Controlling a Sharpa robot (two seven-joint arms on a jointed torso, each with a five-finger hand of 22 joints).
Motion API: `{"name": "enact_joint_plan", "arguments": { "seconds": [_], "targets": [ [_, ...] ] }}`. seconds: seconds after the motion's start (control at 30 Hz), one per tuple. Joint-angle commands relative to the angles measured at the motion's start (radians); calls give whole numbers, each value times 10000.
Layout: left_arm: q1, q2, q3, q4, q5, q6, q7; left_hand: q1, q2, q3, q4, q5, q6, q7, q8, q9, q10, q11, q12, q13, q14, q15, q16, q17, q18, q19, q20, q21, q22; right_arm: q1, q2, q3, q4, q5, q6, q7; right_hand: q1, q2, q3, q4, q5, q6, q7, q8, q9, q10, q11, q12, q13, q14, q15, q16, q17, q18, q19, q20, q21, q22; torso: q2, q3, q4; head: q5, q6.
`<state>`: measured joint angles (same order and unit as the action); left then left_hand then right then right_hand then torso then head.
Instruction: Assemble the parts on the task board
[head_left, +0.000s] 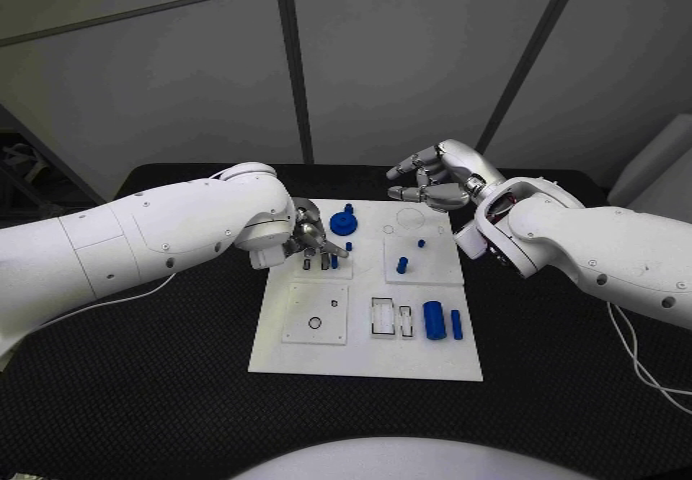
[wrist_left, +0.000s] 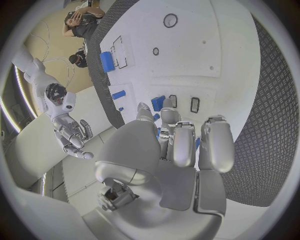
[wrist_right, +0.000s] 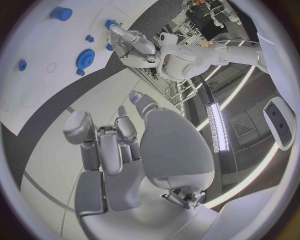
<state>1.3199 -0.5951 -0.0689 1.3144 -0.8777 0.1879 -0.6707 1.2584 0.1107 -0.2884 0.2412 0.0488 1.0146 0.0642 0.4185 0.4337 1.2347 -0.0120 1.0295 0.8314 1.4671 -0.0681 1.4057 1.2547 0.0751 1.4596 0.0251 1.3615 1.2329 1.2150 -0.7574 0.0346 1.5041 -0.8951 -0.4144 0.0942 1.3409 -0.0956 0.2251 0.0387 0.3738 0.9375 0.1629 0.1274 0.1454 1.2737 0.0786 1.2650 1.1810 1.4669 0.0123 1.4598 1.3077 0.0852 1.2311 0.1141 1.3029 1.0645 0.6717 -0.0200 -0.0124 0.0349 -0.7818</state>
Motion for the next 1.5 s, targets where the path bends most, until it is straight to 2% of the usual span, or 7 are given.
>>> {"name": "enact_joint_plan", "arguments": {
  "seconds": [0.03, 0.47, 0.77, 1.07, 1.27, 1.33, 1.5],
  "targets": [
    [18, 22, 3, -8, -142, 263, -92, 99, -21, -1, -63, 12, -39, -15, 72, 27, -44, 4, -21, -16, 323, -84, 20, 13, -111, 107, 30, 37, 19, 19, 10, 9, 11, -34, 63, 17, -56, 25, 8, 65, 29, 70, 16, 62, 12, -33, -19, -42, -10, 481, -93, -37, 268, 195, -58, 2, -64, -11, 1, -2, 4, -8, -12],
    [18, 65, 3, -10, -146, 237, -68, 303, 171, 283, -228, 17, -141, -35, 237, 240, -9, -19, -6, -26, 326, -105, 12, 22, -123, 131, 17, 78, 106, 19, 47, 9, -34, -41, 89, 0, -56, 25, 8, 65, 29, 70, 16, 62, 12, -33, -19, -42, -10, 481, -93, -37, 268, 195, -58, 2, -64, -11, -3, -4, -2, 7, -33],
    [18, 74, 3, -20, -36, 17, 84, 1153, 741, 1338, -766, 29, -438, -113, 349, 493, -58, -95, -99, -109, 329, -171, -2, 37, -126, 133, -39, 85, 163, 19, 59, 8, -54, -50, 124, -14, -56, 25, 8, 65, 29, 70, 16, 62, 12, -33, -19, -42, -10, 481, -93, -37, 268, 195, -58, 2, -64, -11, -7, -1, -2, 9, -49],
    [18, 60, 3, -33, 172, -110, 217, 1541, 745, 2489, -1058, 32, -598, -155, 362, 634, -90, -137, -155, -82, 329, -206, -19, 50, -123, 118, -79, 54, 171, 18, 68, 8, -74, -77, 190, -37, -51, 32, 8, 74, 72, 73, 9, 72, 18, -9, -28, -31, 2, 492, -101, -34, 289, 193, -43, -5, -71, -7, -13, 3, -2, 19, -61],
    [18, -23, 3, 7, 389, -168, 290, 1716, 321, 4123, -1413, 51, -722, -110, 363, 747, -230, -119, -449, -327, 329, -191, -36, 63, -121, 105, -86, 30, 193, 18, 78, 7, -100, -112, 243, -60, -21, 27, 23, 73, 291, 70, 3, 82, 25, -4, -37, -43, -11, 500, -112, -44, 291, 192, -28, -17, -88, -14, -13, -4, 19, 32, -54],
    [18, -74, 3, 39, 435, -189, 316, 1303, -296, 5581, -1507, 25, -757, -31, 407, 853, -215, -165, -600, -479, 332, -149, -43, 78, -120, 97, -39, 7, 206, 18, 81, 7, -107, -119, 260, -67, -20, 27, 24, 73, 302, 70, 2, 83, 25, -4, -38, -43, -11, 501, -113, -45, 291, 192, -25, -18, -87, -11, -9, -6, 15, 43, -65],
    [17, -224, 3, 140, 579, -316, 426, 198, -1400, 8306, -1735, 334, -725, -11, 630, 1130, -180, -90, -777, -714, 341, -115, -59, 95, -97, 79, -10, -66, 181, 17, 95, 7, -131, -129, 286, -73, -18, 24, 25, 74, 330, 69, 2, 84, 26, -2, -38, -43, -11, 502, -114, -46, 291, 193, -29, -20, -95, -21, -16, -4, 9, 80, -60]
  ]
}}
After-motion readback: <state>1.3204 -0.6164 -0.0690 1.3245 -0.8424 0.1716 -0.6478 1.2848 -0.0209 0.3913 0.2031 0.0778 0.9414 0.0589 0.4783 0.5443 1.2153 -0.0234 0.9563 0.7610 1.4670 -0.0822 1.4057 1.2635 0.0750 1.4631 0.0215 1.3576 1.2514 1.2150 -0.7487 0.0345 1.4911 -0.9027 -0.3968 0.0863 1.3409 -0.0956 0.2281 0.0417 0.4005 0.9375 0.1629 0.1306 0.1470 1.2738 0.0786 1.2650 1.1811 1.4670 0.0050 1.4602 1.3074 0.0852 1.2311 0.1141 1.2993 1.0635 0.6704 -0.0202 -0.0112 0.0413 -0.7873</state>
